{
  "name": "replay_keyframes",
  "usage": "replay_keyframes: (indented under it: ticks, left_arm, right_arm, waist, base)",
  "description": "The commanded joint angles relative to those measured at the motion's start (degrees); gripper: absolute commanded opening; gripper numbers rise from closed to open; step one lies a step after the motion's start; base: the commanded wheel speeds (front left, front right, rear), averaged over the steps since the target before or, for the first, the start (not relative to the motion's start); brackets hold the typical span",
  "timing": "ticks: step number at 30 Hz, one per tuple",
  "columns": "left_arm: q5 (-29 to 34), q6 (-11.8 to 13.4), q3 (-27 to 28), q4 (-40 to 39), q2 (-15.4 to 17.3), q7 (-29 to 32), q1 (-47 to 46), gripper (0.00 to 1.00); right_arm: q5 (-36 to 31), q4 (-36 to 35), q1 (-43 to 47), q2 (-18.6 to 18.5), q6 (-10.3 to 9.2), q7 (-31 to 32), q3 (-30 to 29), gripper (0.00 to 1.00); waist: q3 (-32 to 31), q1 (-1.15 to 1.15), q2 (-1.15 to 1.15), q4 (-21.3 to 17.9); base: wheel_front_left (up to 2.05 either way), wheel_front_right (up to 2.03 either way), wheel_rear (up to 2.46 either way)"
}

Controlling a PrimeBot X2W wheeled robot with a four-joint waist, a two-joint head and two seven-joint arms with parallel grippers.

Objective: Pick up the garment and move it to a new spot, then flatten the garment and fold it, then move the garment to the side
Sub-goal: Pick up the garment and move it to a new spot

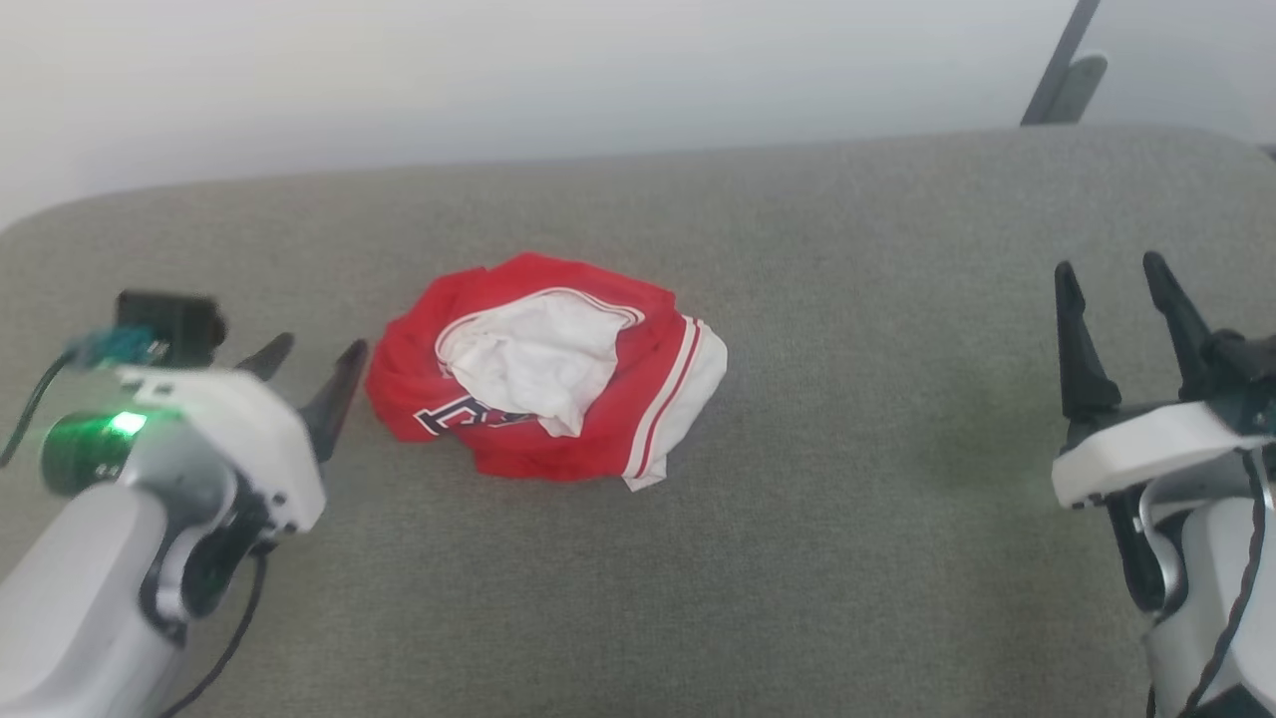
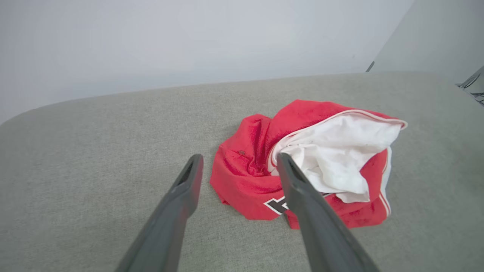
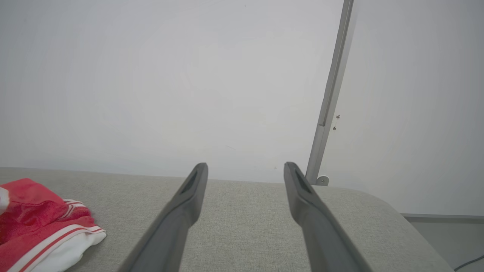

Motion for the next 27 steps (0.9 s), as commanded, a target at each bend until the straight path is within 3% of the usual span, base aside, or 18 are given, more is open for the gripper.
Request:
replay_keyframes:
  ticks: [1, 6, 15, 27]
  left_arm:
    - [0.77, 0.35, 0.87, -1.21, 0.68, -2.52, 2.30, 1.00]
    - [0.80, 1.43, 5.01, -4.30, 2.22, -12.89, 10.46, 1.00]
    - [0.12, 2.70, 9.92, -6.61, 2.97, -24.70, 21.65, 1.00]
    - [0.97, 1.32, 15.68, -7.31, 1.65, -29.86, 31.10, 1.00]
  right_arm:
    - [0.63, 0.14, 1.08, -0.13, -0.07, -0.62, 0.13, 1.00]
    - [0.95, 1.27, 3.25, -0.39, -0.07, -1.52, 0.38, 1.00]
    - [1.36, 1.35, 6.34, -0.15, -0.08, -1.96, 0.12, 1.00]
    - [1.84, 0.19, 9.00, 0.65, -0.07, -1.98, -0.61, 1.00]
  waist:
    - [-1.45, 0.00, 0.00, 0.67]
    - [-4.05, 0.00, 0.00, 1.82]
    - [-6.45, 0.00, 0.00, 3.63]
    - [-7.16, 0.00, 0.00, 5.28]
  base:
    - [0.00, 0.00, 0.00]
    - [0.00, 0.00, 0.00]
    - [0.00, 0.00, 0.00]
    - [0.00, 0.00, 0.00]
